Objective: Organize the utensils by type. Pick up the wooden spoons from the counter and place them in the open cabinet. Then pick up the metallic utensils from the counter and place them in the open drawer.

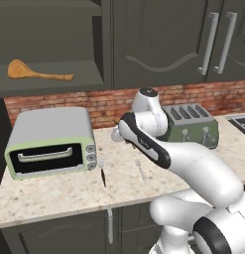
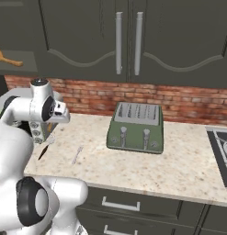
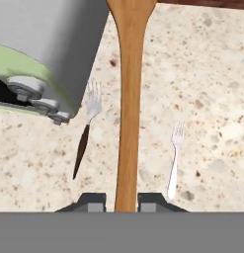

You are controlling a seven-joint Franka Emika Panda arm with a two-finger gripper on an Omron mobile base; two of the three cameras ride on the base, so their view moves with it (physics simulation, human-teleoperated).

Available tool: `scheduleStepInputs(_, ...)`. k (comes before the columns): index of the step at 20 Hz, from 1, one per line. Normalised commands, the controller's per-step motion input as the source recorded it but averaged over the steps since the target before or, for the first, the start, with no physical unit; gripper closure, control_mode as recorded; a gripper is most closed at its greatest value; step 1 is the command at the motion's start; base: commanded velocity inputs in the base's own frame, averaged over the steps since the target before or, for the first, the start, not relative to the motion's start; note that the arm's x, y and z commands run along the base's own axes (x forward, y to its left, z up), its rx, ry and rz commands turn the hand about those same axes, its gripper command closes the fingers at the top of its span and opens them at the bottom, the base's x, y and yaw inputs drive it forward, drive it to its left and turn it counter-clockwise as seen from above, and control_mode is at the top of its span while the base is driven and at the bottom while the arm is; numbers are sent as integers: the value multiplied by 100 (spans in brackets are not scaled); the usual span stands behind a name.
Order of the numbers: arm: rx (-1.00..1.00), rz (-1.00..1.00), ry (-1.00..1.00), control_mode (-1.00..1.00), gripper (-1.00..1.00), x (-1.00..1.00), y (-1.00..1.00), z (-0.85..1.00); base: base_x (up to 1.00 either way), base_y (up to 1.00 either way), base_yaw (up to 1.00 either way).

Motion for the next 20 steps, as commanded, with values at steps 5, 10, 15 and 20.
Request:
scheduleStepInputs(5, 0, 13, 0, -100, 100, -24, 0, 37, 0, 0, 0)
scheduleStepInputs(10, 0, 16, 0, -100, 100, -28, 1, 36, 0, 0, 0)
scheduleStepInputs(15, 0, 16, -5, -100, 100, -33, 14, 39, 0, 0, 0)
scheduleStepInputs(20, -4, 19, -10, -100, 100, -18, 36, 40, 0, 0, 0)
